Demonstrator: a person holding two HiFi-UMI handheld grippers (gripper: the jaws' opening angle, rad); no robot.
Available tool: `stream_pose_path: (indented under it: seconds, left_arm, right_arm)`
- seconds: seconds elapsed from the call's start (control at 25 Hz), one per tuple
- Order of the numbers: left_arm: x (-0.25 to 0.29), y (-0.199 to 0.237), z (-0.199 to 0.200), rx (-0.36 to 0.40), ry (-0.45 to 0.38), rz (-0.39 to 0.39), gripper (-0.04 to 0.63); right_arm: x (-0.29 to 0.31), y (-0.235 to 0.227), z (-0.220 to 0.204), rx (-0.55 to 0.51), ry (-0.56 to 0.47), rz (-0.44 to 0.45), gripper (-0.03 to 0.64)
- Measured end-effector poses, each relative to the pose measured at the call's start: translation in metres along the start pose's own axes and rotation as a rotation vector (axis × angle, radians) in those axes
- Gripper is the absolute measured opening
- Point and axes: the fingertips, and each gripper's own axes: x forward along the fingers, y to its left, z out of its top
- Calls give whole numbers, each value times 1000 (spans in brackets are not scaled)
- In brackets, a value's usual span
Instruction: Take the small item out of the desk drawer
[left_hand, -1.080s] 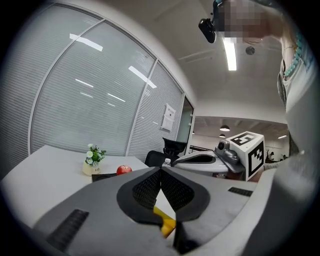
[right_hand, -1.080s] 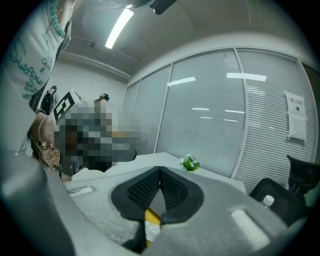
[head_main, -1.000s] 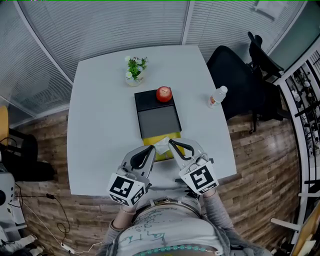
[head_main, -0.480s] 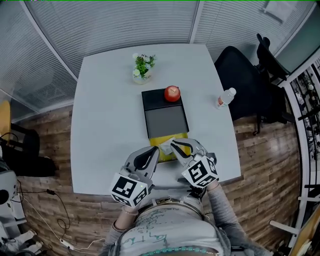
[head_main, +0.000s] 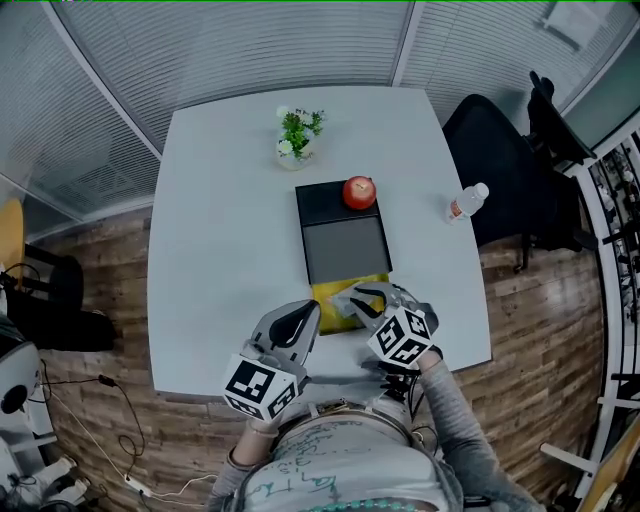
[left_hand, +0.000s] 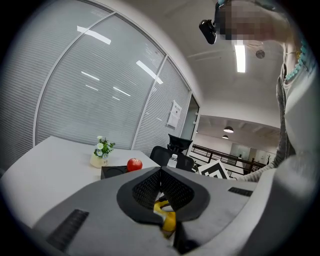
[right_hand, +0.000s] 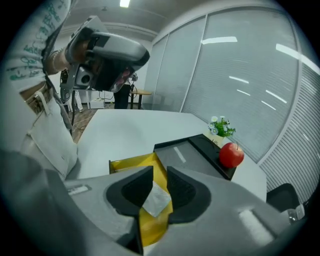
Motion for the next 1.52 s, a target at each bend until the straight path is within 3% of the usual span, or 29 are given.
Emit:
stream_pose_path:
  seconds: [0.28,0.6,0.84,1.04,1.52]
  left_arm:
    - [0,20,-7,-20,19,10,-2]
    - [-1,27,-10,-35,29,13,-2]
    - [0,29,-11,-40,31,9,-2]
    - [1,22,-12,-44,32,-5,-2]
    - [1,10,-14,-56,32,-21,-2]
  right_arm:
    - [39,18,-30,-24,156,163,106]
    - [66,33,-52,-44,270,260,106]
    - [77,35,-65,-72,330,271,98]
    - [78,38,-71,-113,353,257,6]
    - [65,33,-66,-107,329,240,3]
